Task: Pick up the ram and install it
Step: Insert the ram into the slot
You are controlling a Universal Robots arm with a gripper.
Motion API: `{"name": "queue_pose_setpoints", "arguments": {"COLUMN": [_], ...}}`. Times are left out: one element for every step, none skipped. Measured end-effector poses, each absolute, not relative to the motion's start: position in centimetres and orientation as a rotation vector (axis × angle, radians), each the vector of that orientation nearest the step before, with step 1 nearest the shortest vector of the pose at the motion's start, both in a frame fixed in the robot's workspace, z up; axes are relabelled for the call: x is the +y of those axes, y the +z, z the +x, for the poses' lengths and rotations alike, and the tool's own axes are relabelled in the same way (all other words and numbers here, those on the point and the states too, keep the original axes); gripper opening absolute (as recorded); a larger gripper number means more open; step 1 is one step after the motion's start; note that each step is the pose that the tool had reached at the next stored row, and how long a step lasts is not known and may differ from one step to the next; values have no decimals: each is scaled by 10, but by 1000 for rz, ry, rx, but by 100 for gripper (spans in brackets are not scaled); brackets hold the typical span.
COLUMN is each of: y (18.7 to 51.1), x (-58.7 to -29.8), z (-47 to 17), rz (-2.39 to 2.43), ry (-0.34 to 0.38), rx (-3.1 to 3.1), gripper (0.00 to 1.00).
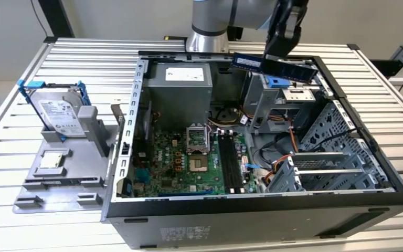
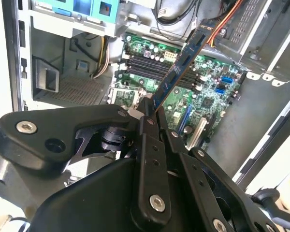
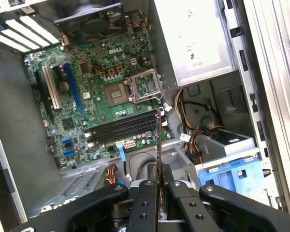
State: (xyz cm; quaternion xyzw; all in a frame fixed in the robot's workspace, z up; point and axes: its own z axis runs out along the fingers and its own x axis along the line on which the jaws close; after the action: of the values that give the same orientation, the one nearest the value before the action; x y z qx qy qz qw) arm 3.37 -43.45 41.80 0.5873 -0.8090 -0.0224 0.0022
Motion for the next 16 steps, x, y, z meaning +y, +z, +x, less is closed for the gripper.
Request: {"name": "queue_pose_setpoints", "arguments": {"y": [418, 418, 418, 418, 418, 418, 418, 418, 418, 418, 418, 418, 418, 418, 418, 418], "x": [-435, -435, -435, -435, -435, -435, -435, -435, -435, -435, -435, -435, -435, -435, -435, -435], "z": [34, 34, 34, 34, 34, 34, 34, 34, 34, 34, 34, 34, 34, 34, 34, 34], "rz": [1831, 1819, 1807, 1795, 1782, 1772, 1760, 1749, 1737, 1726, 1713, 1701, 1689, 1676, 1663, 1650], "ry": [-70, -70, -70, -71, -71, -71, -71, -71, -71, -71, -71, -71, -71, -71, -71, -71], "rx": [-2546, -2556, -2564, -2573, -2582, -2590, -2598, -2606, -2614, -2621, -2630, -2638, -2646, -2654, -2663, -2671], "gripper": [0, 0, 0, 0, 0, 0, 0, 0, 0, 0, 0, 0, 0, 0, 0, 0]}}
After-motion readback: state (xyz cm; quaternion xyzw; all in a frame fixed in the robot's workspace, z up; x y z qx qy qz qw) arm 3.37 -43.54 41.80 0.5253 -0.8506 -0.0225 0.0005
